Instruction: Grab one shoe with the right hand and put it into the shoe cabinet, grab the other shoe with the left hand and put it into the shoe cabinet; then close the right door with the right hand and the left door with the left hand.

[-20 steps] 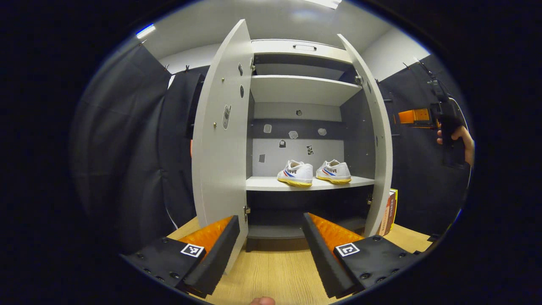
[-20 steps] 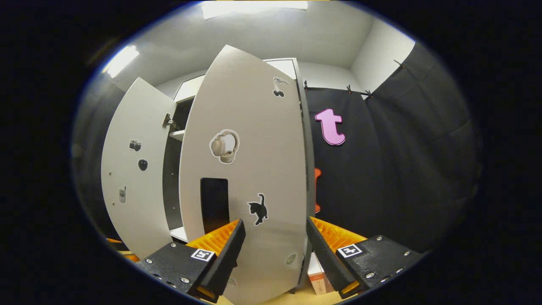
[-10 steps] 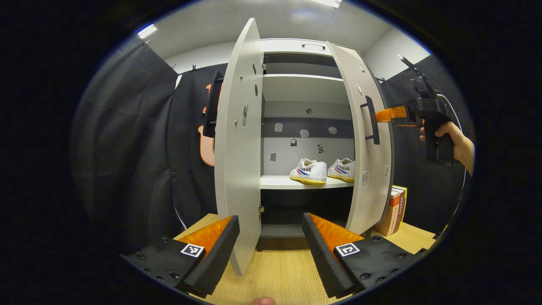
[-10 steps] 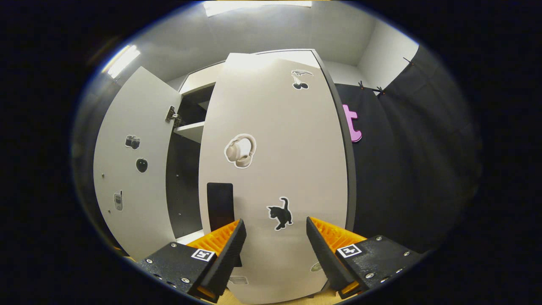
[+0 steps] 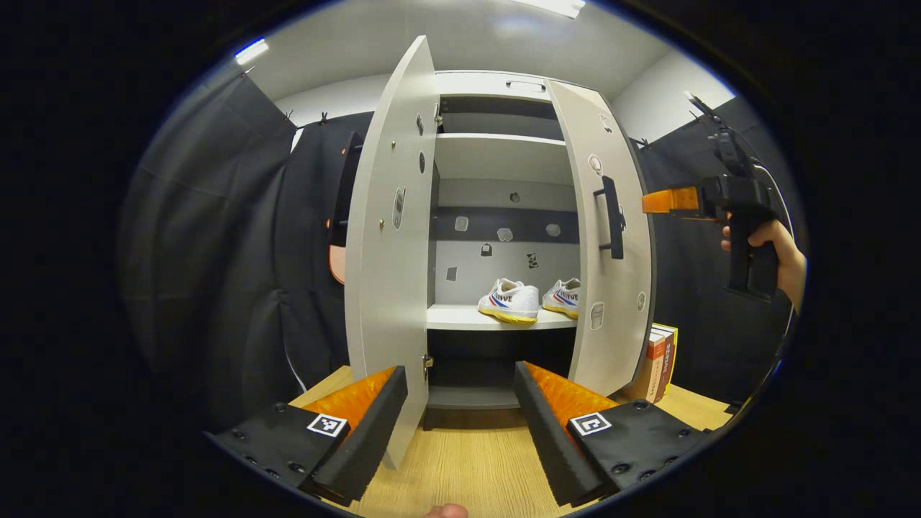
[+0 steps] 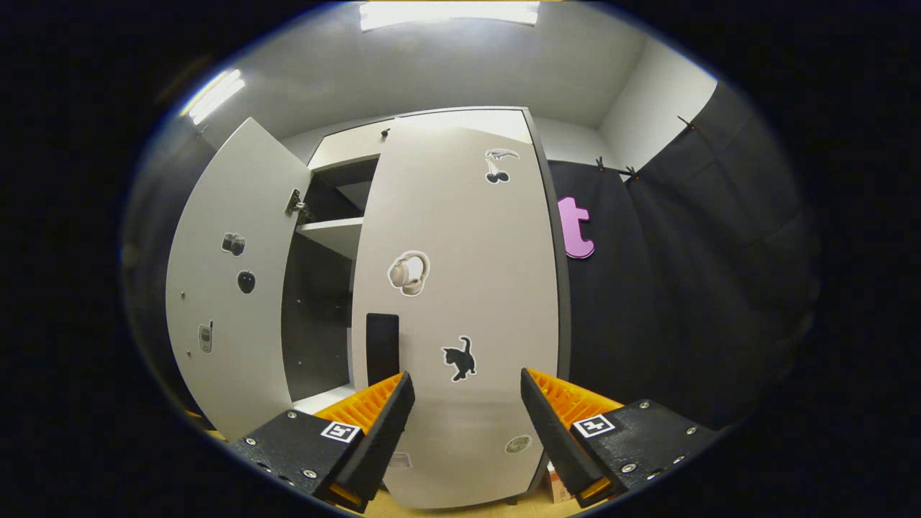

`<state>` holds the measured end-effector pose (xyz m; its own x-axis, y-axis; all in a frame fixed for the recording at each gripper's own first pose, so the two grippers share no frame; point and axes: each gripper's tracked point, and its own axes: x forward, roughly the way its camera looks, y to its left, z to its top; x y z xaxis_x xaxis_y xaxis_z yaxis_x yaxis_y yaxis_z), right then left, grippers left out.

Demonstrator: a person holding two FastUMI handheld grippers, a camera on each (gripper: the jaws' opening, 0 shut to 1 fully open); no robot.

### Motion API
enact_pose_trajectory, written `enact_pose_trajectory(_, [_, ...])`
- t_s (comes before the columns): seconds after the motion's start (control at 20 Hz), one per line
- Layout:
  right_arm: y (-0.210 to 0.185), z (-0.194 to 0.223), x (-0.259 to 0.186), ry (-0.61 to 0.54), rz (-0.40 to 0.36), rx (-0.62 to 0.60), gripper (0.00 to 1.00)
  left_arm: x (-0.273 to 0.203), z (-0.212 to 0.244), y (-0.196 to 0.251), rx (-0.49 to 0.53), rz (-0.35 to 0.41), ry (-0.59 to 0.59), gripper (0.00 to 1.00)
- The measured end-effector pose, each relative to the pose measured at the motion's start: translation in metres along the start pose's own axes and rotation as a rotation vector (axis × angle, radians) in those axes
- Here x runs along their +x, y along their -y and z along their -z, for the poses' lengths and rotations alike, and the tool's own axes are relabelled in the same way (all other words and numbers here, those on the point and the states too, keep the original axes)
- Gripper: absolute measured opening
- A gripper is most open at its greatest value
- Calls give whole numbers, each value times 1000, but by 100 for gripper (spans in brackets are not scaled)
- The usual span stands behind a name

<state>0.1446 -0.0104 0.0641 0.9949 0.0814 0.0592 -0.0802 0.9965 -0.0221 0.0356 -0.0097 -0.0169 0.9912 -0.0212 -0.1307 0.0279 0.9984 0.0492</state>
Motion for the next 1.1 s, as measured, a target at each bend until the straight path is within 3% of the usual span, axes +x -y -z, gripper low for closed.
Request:
enact_pose_trajectory(0.4, [-5,43,-98,31,58,-24,92,-1,-9,9,-23,-12,9,96])
enact_pose_trajectory(0.65, [-10,97,-149,-37,91,18,92,-2,-15,18,-15,-3,14,97])
enact_pose_trajectory(0.85, [-3,128,-162,-108,100,63,92,-3,-23,22,-33,7,24,96])
enact_pose_trajectory(1.0, [-3,136,-161,-129,85,71,92,-13,-62,21,-179,45,90,97])
enact_pose_trajectory(1.1, [-3,140,-159,-137,81,50,92,-20,-103,-19,-177,-32,151,97])
